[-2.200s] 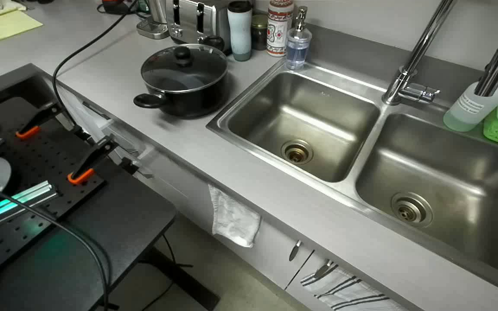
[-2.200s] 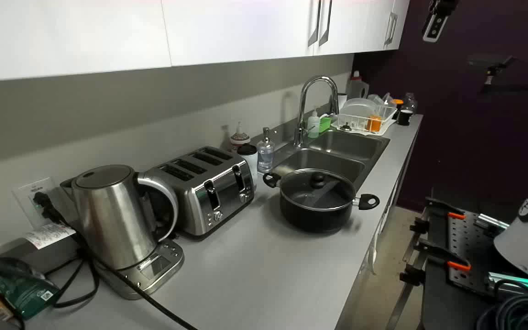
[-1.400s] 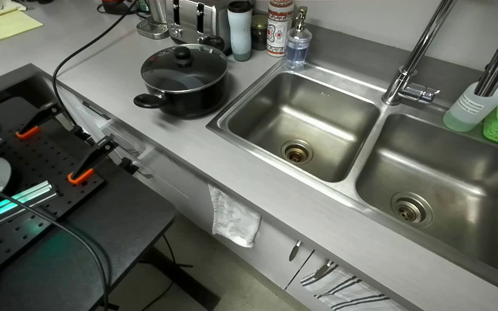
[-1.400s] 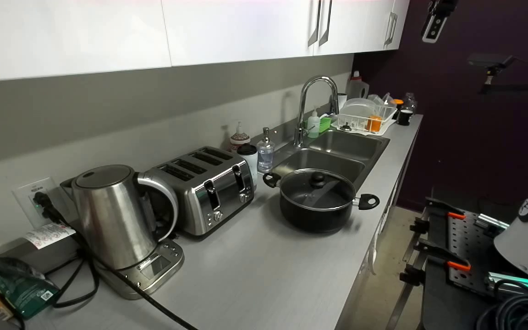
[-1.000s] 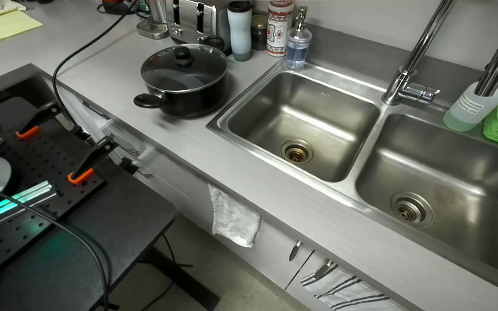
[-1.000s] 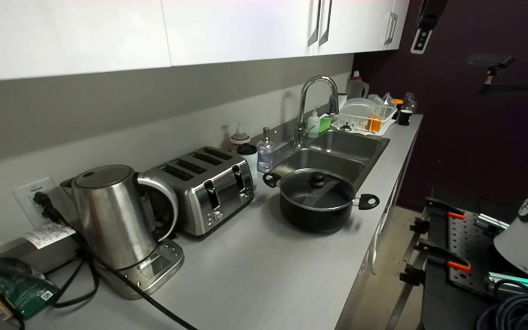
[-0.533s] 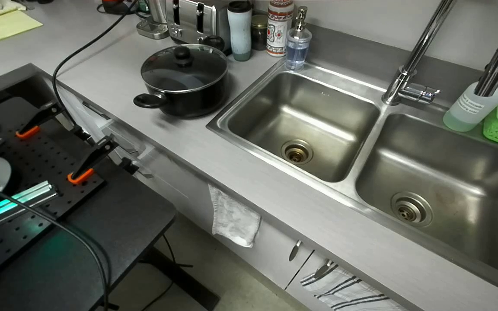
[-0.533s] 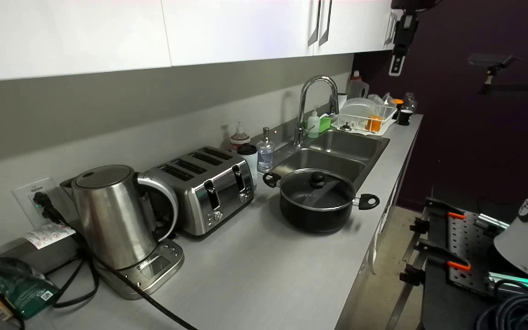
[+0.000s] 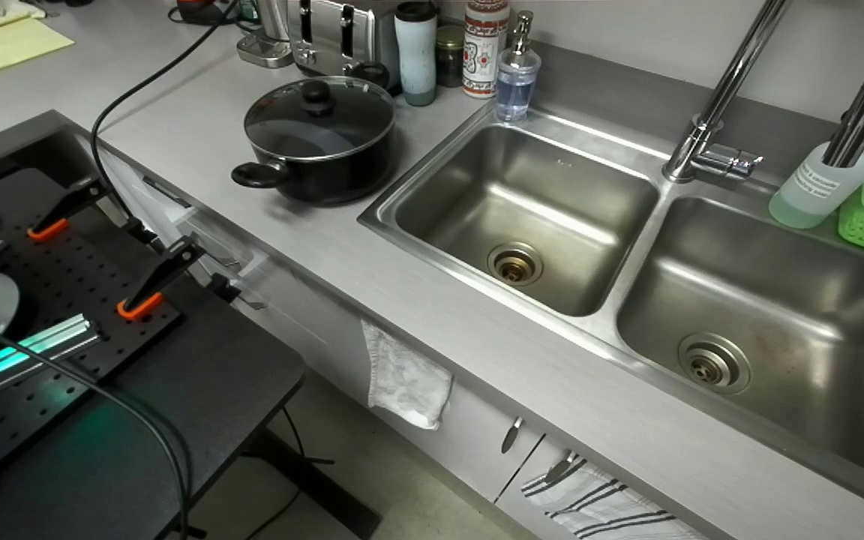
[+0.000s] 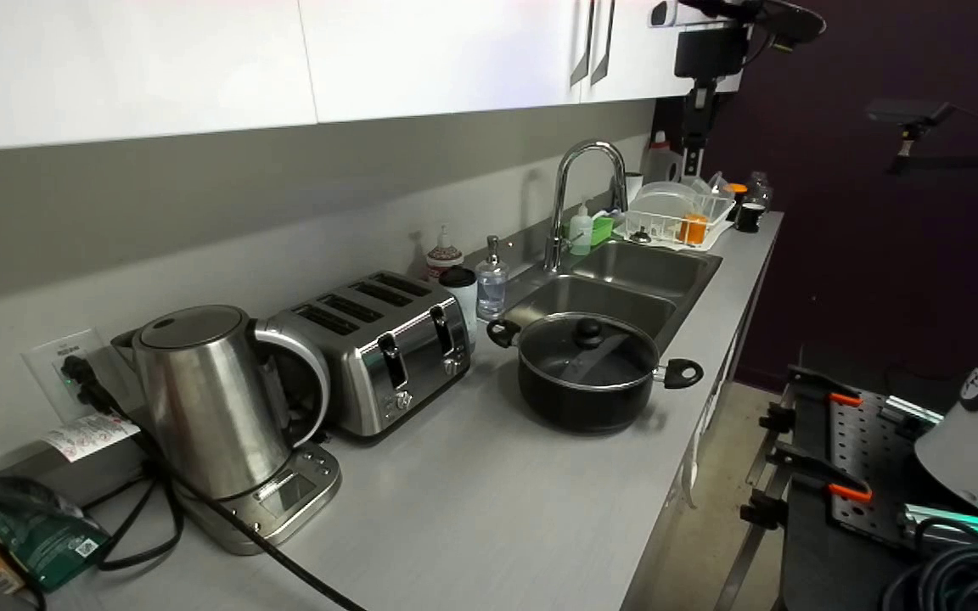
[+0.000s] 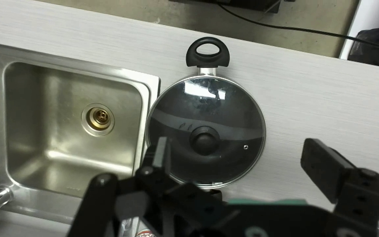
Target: Take the lid off of the pot
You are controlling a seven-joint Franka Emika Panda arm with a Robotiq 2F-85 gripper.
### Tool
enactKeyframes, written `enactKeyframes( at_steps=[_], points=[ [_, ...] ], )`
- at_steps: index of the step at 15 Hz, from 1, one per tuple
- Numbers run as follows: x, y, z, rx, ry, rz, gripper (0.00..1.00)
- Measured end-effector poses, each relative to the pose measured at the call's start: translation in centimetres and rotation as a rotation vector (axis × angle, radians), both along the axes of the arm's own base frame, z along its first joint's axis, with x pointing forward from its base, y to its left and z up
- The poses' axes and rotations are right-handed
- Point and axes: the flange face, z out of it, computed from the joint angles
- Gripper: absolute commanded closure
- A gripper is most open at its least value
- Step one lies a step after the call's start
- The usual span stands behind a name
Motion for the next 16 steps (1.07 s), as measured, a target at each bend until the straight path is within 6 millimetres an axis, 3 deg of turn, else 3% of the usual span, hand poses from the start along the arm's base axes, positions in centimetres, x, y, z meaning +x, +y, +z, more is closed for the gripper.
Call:
enactKeyframes(
  at_steps=[7,16],
  points=[
    [4.8,-2.3,-5.4,0.002,0.043,0.015,0.00],
    [10.0,-3.1,-12.6,-0.024,0.047,0.055,0.00]
  ],
)
